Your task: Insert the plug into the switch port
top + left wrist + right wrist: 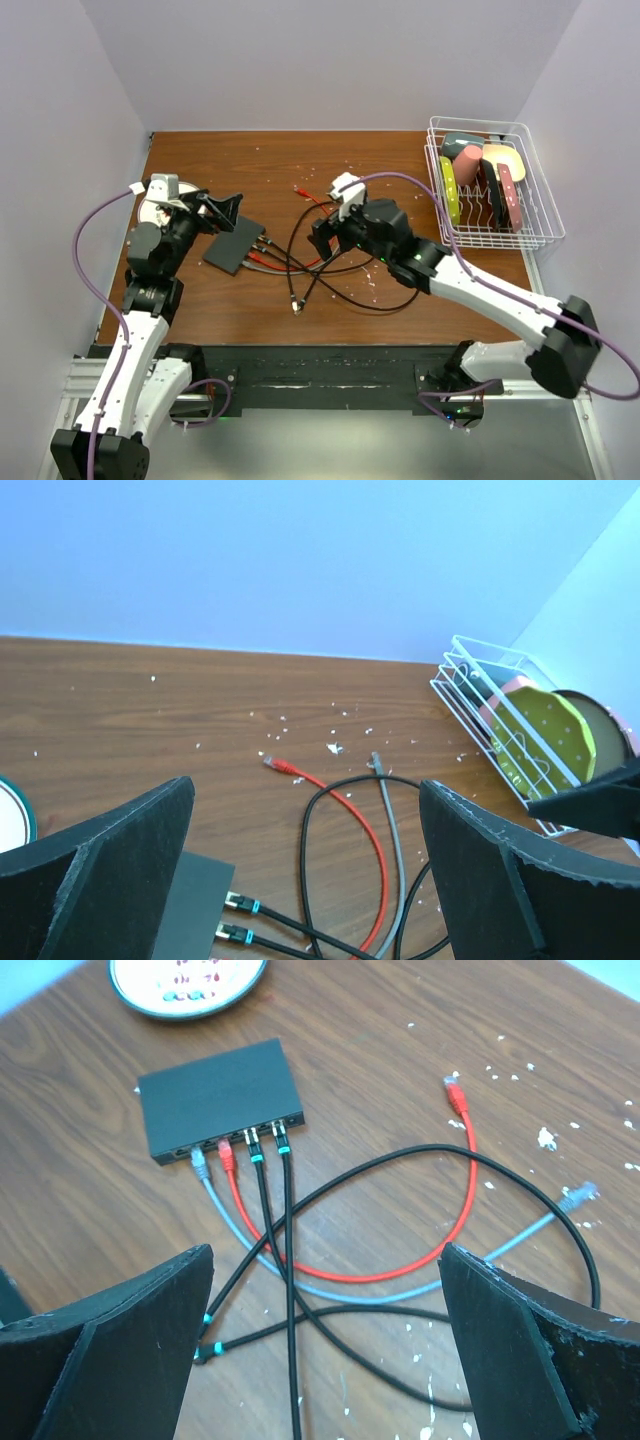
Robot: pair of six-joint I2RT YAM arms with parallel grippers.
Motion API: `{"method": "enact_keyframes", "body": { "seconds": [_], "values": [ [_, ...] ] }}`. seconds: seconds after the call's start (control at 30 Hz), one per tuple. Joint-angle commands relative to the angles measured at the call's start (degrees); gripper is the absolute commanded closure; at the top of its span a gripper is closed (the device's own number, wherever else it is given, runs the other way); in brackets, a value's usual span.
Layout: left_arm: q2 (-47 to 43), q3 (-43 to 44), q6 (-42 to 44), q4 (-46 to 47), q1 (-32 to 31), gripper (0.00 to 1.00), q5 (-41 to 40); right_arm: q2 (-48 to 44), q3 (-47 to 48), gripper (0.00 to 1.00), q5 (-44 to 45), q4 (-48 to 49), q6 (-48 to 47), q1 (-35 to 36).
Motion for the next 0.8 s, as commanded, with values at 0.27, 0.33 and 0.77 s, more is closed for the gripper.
{"method": "enact_keyframes", "body": {
  "seconds": [0.27,0.33,0.77],
  "values": [
    [-0.01,0.11,-1.46,4.36,-0.19,0.0,2.33,-11.96,-6.89,0.02,0.38,5.32,4.27,0.01],
    [-0.45,-0.41,-1.46,4.35,-0.19,0.0,2.24,-12.49,-6.37,0.01,0.91,5.06,5.84,0.01],
    [-0.54,-0.33,-0.67,3.65,-0.19,0.0,0.66,-11.79,-7.77,0.01,11.1,7.61,11.48,0.09]
  ]
}}
